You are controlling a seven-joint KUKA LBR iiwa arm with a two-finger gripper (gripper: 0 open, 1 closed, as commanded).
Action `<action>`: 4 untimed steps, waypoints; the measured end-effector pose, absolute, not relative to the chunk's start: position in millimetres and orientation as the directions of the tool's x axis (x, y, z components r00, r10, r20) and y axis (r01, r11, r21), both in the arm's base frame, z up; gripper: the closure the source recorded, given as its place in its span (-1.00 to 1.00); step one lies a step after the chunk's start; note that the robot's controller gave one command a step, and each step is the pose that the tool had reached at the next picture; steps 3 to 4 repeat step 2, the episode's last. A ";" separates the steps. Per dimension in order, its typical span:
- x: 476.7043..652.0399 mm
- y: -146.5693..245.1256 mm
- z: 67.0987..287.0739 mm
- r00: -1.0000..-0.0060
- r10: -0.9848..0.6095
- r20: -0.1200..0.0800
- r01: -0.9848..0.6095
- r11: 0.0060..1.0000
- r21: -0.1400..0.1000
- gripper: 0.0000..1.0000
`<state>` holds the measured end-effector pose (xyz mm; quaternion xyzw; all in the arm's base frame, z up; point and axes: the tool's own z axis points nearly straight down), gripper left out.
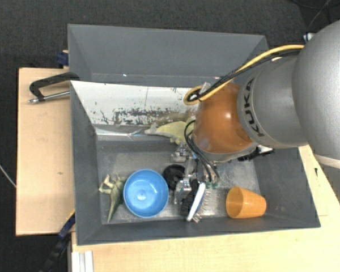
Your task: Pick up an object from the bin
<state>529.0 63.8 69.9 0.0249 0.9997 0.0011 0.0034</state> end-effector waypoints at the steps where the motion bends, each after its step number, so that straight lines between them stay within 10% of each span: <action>1: 531.5 65.3 74.8 -0.999 0.048 -0.017 0.048 0.999 0.004 1.00; 2: 540.7 76.2 210.5 -0.998 0.057 -0.015 0.057 0.998 0.004 1.00; 4: 540.7 76.2 210.5 -0.998 0.057 -0.015 0.057 0.998 0.004 1.00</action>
Offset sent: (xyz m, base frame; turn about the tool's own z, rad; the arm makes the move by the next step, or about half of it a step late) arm 0.0000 0.0000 0.0000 0.0000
